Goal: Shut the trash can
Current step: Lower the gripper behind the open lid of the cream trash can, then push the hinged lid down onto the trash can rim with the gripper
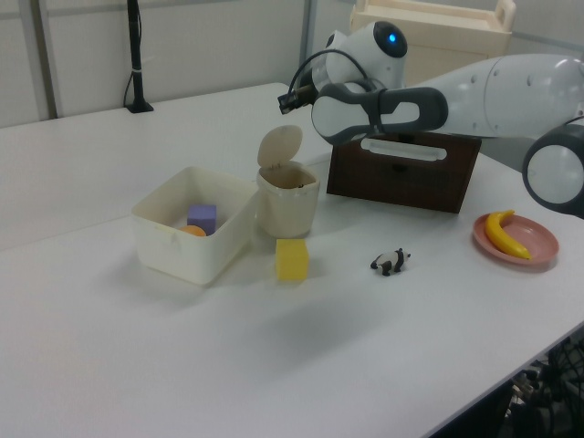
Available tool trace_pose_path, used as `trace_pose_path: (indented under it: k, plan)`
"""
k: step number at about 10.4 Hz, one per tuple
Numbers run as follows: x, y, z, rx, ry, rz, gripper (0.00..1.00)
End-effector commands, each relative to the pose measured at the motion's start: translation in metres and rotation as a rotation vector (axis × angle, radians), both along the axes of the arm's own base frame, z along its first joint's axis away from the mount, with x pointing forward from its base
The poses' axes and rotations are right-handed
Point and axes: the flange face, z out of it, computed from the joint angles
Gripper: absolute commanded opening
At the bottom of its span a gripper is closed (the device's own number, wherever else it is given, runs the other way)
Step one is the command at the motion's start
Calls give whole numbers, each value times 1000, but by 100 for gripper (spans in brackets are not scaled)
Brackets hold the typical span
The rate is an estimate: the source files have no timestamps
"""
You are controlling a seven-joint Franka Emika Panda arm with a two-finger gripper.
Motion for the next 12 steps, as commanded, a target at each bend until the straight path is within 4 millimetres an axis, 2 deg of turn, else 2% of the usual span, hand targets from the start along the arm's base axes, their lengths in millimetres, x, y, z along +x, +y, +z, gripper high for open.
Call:
trace_pose_path:
  k: [1, 4, 8, 12]
  plan:
    - [7, 2, -3, -11, -22, 12, 0]
    - [1, -1, 4, -34, 75, 15, 0]
    - [-12, 0, -5, -87, 303, 49, 0]
    - [-20, 4, -30, -83, 455, 50, 0]
